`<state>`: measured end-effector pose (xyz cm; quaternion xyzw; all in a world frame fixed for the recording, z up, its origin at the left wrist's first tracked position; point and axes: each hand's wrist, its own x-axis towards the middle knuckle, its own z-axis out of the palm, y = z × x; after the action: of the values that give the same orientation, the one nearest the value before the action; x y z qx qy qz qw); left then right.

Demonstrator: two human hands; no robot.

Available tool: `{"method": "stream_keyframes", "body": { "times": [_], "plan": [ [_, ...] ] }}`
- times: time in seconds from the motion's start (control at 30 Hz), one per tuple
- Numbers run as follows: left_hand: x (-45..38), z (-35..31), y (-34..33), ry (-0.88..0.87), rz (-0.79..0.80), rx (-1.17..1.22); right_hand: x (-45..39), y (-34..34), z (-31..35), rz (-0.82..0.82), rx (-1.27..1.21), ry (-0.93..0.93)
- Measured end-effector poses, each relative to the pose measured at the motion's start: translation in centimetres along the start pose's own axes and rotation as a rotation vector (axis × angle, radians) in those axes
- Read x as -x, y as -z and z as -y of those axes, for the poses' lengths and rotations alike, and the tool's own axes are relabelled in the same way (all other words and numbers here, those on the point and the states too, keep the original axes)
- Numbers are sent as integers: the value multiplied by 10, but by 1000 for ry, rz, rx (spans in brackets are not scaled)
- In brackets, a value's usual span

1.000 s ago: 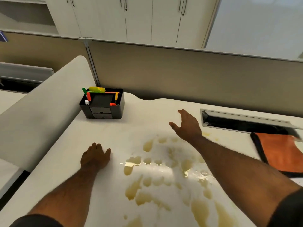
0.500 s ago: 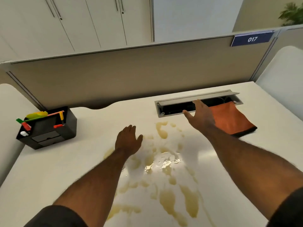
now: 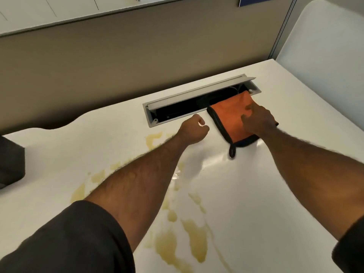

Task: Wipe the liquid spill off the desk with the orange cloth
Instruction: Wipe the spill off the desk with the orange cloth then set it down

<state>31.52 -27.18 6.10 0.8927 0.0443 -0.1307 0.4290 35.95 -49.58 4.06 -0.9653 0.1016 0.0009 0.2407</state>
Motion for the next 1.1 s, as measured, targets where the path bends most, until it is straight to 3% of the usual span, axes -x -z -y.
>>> {"method": "stream_keyframes", "body": {
  "times": [0.27,0.4,0.63,0.87,1.1],
  "plan": [
    [-52,-26,-39,139,184,389,-51,-3,-44,138,73,-152],
    [-71,-37,-52,194,205,512,-65,0,-37,116,54,-103],
    [-102,-42,-83,348,-9,699,-75,-5,-29,66,-3,-58],
    [-86,-47,-87,326,-61,709,-66,4,-16,89,11,-78],
    [-29,-35,-46,8,-362,255,-18,7,47,18,-192,-11]
  ]
}}
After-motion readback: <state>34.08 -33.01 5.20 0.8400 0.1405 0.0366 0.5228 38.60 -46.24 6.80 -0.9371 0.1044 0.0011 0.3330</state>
